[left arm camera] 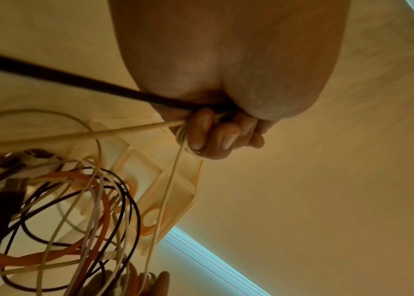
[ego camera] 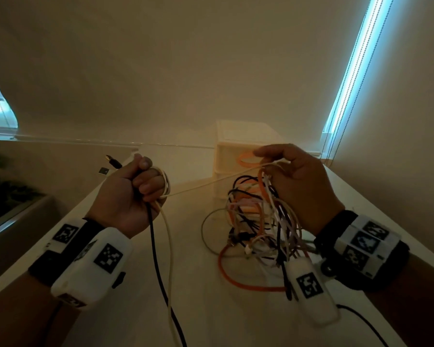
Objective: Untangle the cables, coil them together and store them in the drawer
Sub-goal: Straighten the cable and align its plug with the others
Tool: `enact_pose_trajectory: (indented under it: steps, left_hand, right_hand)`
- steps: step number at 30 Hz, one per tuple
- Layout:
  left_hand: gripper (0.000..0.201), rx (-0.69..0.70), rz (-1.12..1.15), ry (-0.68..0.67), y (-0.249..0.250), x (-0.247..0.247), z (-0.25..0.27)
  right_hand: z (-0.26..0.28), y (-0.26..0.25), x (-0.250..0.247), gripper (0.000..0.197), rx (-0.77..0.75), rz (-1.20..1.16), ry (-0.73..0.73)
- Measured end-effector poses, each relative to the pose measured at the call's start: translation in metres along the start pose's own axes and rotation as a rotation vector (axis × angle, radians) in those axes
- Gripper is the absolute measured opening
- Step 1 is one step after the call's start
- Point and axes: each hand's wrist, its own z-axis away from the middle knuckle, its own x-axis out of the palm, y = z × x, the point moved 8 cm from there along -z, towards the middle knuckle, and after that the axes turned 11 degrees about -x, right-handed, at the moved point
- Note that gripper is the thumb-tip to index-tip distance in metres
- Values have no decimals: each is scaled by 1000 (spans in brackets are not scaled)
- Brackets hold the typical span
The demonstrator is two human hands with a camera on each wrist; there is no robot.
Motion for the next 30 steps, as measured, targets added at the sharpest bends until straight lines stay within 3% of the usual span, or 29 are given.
enact_pose_trajectory:
  steps: [2,3,4,6,8,9,11,14,16,18,21,23,26,28,30]
  left_hand:
    - [43,3,-16,4,-1,2,0]
    - [42,2,-19,6,-2,2,0]
    - [42,2,-18,9,-1,1,0]
    - [41,4,-8,20,1,-2,0]
    - [39,3,-6,23,2,-2,0]
    - [39,0,-6,17,1,-1,0]
    - [41,-5,-11,-1,-1,2,0]
    - [41,2,-28,-23,0,7,2]
    - [42,7,-28,-28,2,7,3]
    - [42,19,-25,-16,6,3,3]
    - [41,27,-5,20,10,-4,2]
    - [42,42,10,48,16,-9,2]
    - [44,89,57,78,34,-20,4]
    - [47,110,59,85,43,-24,4]
    - [48,98,40,97,41,-25,3]
  right_hand:
    - [-6,-13,-6,39,-192,319,15]
    - [-7,-12,-5,36,-206,402,13]
    - [-7,-4,-3,27,-118,406,-15]
    - [-2,20,8,3,335,106,-129]
    - [21,30,28,30,744,-294,-280]
    - [26,29,31,40,818,-401,-313]
    - [27,28,34,54,833,-449,-335]
    - [23,34,36,93,792,-219,-380]
    - [17,32,41,106,747,-144,-433]
    - [13,27,42,91,723,-184,-433]
    - [11,22,39,45,711,-346,-387]
    - [8,23,31,22,623,-257,-406]
    - [14,28,22,15,555,-155,-428]
    - [30,32,26,16,622,-240,-419]
    - [49,33,33,26,769,-382,-298]
